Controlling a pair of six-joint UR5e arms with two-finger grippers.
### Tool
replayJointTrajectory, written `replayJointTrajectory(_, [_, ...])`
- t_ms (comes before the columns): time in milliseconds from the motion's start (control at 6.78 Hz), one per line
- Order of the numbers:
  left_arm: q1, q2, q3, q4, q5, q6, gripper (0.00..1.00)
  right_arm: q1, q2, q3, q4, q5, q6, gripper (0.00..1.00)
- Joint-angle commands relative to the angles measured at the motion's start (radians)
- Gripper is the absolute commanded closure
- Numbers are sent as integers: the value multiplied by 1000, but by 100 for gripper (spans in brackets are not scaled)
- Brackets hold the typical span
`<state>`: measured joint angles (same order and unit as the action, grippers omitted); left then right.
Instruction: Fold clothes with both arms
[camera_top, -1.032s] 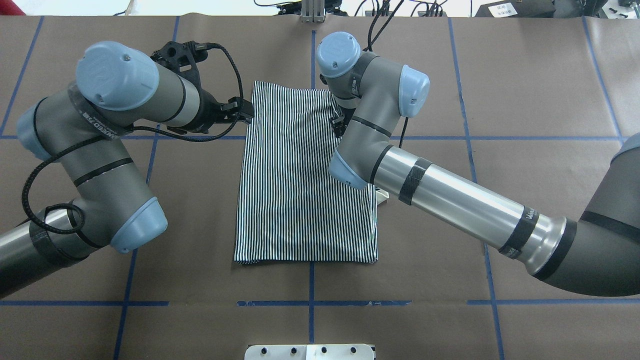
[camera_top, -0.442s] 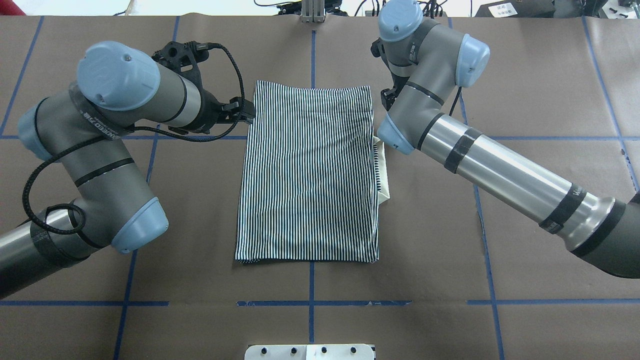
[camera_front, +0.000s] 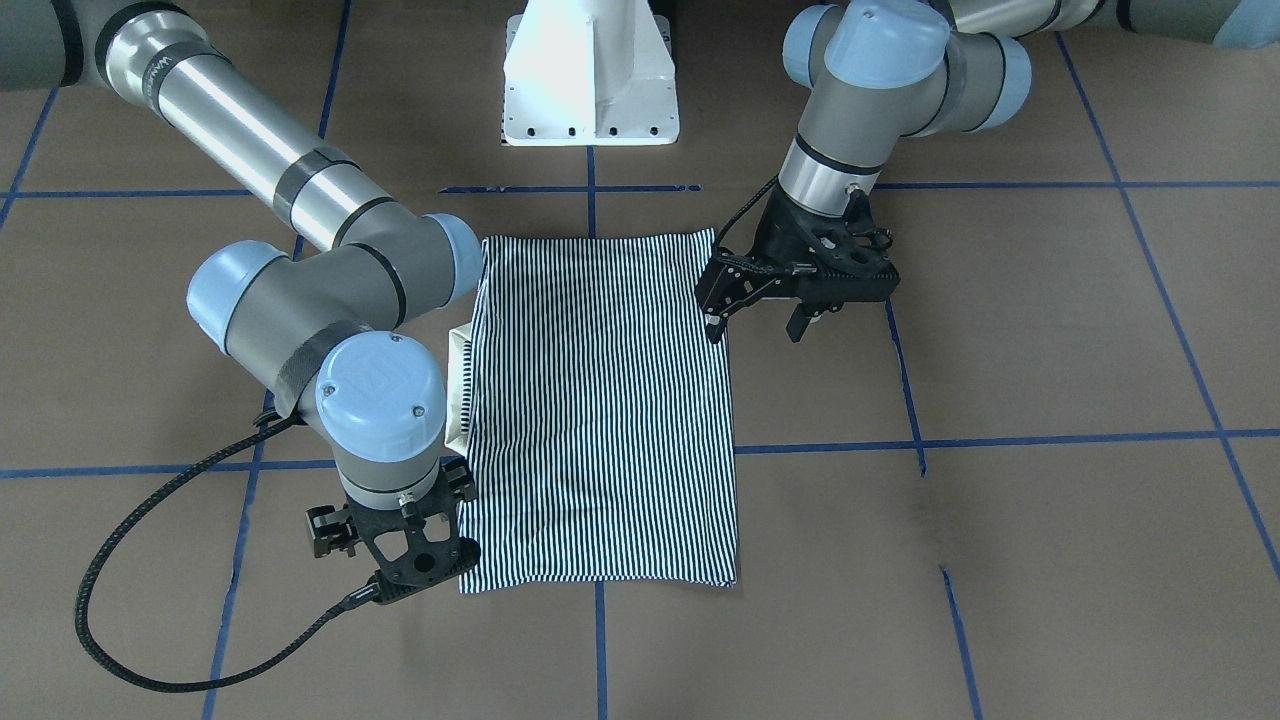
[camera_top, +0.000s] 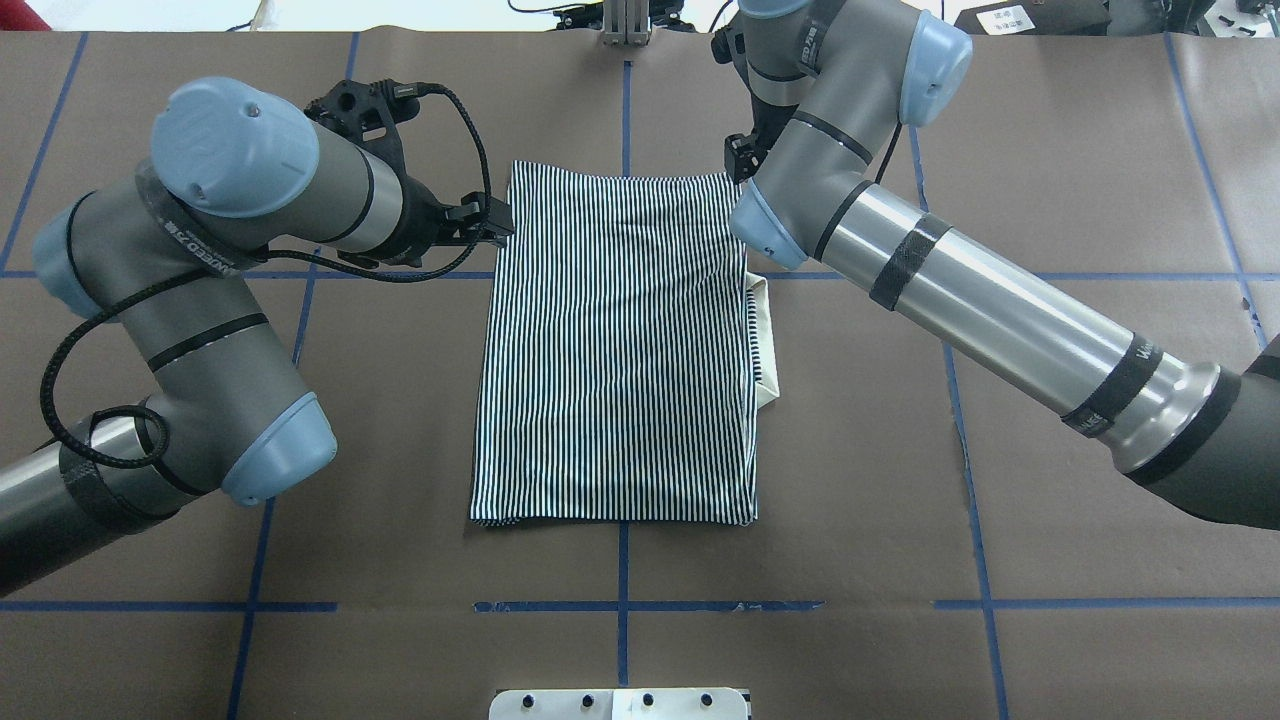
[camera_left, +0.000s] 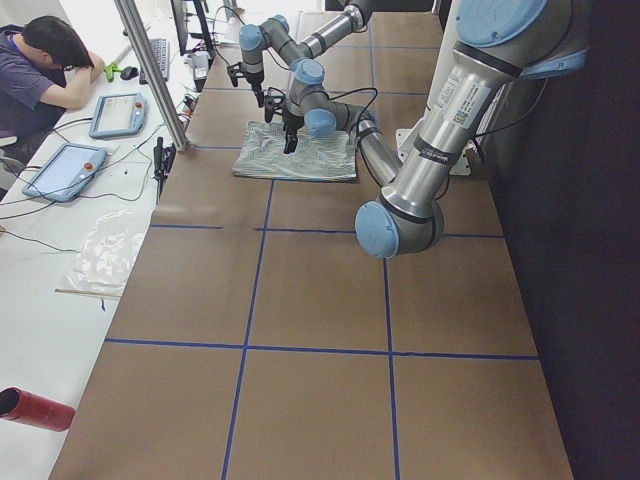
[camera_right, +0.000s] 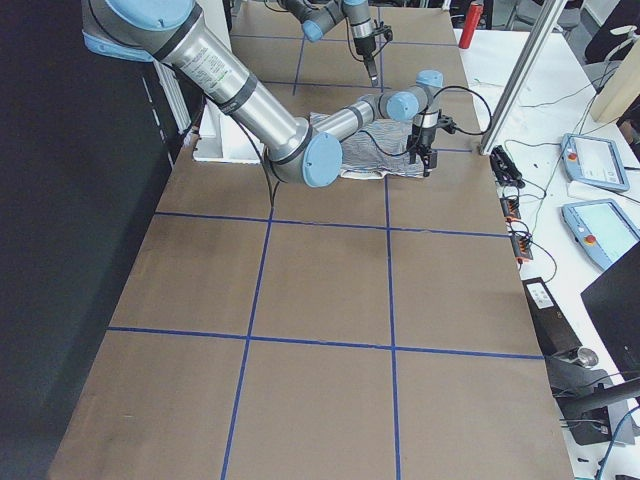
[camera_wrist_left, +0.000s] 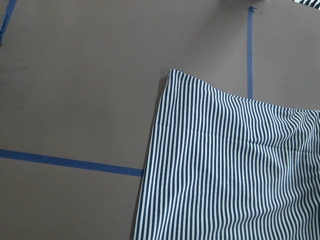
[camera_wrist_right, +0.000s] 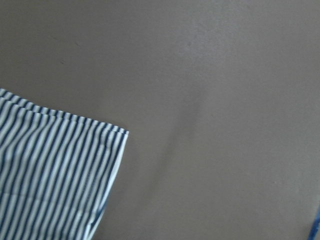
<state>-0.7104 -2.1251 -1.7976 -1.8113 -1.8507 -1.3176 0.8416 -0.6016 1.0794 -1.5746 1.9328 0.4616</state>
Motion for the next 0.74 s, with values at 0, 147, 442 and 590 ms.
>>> replayJointTrajectory(0, [6, 11, -8, 9, -72, -82, 0, -21, -126, 219, -2, 87, 134, 0])
replayJointTrajectory(147, [23, 36, -6, 10, -84, -200, 0, -42, -203, 328, 1, 109, 200, 0])
replayJointTrajectory(442, [182, 50, -17, 105, 50, -467, 0, -76, -318, 521, 8, 143, 337, 0])
replayJointTrajectory(590, [243, 50, -19, 139, 117, -520, 2, -90, -331, 558, 8, 143, 389, 0])
